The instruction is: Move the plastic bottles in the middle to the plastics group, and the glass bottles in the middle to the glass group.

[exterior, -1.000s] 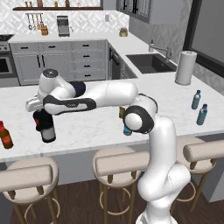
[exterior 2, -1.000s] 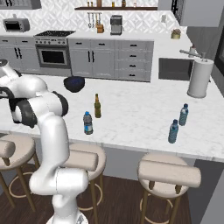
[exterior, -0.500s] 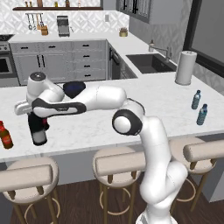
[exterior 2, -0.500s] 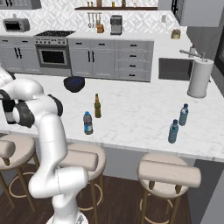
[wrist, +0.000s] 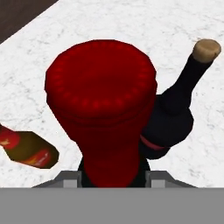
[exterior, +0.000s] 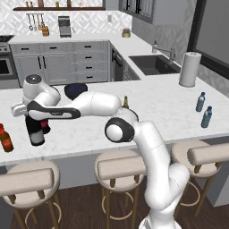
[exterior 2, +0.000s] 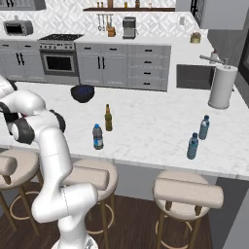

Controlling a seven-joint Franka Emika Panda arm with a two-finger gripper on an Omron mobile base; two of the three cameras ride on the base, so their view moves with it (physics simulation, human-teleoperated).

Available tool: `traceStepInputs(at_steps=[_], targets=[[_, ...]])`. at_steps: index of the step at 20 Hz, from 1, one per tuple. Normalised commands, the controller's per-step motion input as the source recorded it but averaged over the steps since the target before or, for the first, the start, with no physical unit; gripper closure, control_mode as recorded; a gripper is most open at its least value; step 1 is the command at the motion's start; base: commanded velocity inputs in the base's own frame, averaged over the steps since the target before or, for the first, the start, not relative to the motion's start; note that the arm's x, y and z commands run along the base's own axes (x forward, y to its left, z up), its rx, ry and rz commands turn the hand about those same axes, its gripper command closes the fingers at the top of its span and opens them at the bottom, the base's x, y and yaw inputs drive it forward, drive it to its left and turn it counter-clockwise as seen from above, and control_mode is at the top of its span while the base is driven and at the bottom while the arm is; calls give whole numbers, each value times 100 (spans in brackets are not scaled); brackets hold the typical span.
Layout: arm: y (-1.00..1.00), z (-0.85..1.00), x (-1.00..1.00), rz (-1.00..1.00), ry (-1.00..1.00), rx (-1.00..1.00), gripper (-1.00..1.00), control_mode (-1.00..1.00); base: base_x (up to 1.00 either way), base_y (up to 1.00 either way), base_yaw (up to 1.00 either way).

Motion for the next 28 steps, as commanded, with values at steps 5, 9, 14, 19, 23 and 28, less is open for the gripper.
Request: traceStepInputs(at_steps=[5,9,14,19,23,28], targets=[[0,-6,14,0,-1,0,100,-100,0,0,0],[0,-36,0,0,0,0,100,-100,0,0,0],[0,-51,0,0,0,0,100,-100,0,0,0],[0,-19,-7,0,-2,0,100,-100,0,0,0],[0,0,-9,0,-14,4,100,-100,0,0,0],[0,-15,-4,0,-7,10,100,-100,0,0,0]])
